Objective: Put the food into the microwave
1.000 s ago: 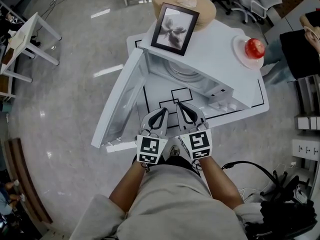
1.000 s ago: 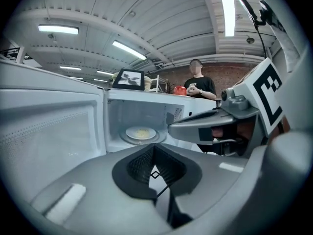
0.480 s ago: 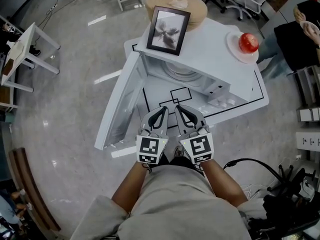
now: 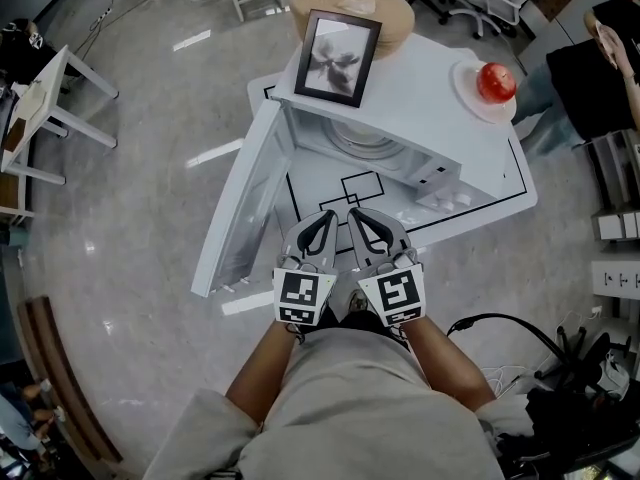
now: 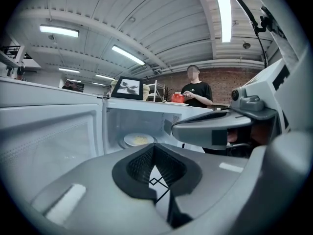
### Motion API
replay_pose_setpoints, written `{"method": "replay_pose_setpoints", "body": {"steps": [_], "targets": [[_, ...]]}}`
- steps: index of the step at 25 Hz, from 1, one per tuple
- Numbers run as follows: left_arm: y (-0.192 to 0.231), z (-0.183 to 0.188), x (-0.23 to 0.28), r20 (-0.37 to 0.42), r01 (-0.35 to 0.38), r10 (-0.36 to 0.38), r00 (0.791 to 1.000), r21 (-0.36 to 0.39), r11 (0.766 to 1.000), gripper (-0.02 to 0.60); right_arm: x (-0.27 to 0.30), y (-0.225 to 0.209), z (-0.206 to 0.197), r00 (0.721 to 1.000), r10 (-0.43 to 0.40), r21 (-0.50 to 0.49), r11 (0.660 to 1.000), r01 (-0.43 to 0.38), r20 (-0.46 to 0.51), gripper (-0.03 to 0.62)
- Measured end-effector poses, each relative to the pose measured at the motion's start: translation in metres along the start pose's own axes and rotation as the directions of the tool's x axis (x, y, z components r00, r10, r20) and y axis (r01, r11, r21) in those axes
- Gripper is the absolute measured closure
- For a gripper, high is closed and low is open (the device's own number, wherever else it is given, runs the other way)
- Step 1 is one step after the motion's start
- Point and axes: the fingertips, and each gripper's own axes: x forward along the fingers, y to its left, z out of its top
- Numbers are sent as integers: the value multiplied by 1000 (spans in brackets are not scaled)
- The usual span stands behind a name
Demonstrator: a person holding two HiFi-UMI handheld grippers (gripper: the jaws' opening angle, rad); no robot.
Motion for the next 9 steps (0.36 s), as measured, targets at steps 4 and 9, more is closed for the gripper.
{"method": "replay_pose_setpoints", "body": {"steps": [4,9], "targets": [[-2,0,-1,5,4,-4,1000,-2,1000,574,0,2,-1,1000,5,-8,1000,-5,-2,583],[-1,1,-1,9,1,-1,1000,-4,1000,574,2,3,0,1000,5,-11,1000,-5,-2,583]]}}
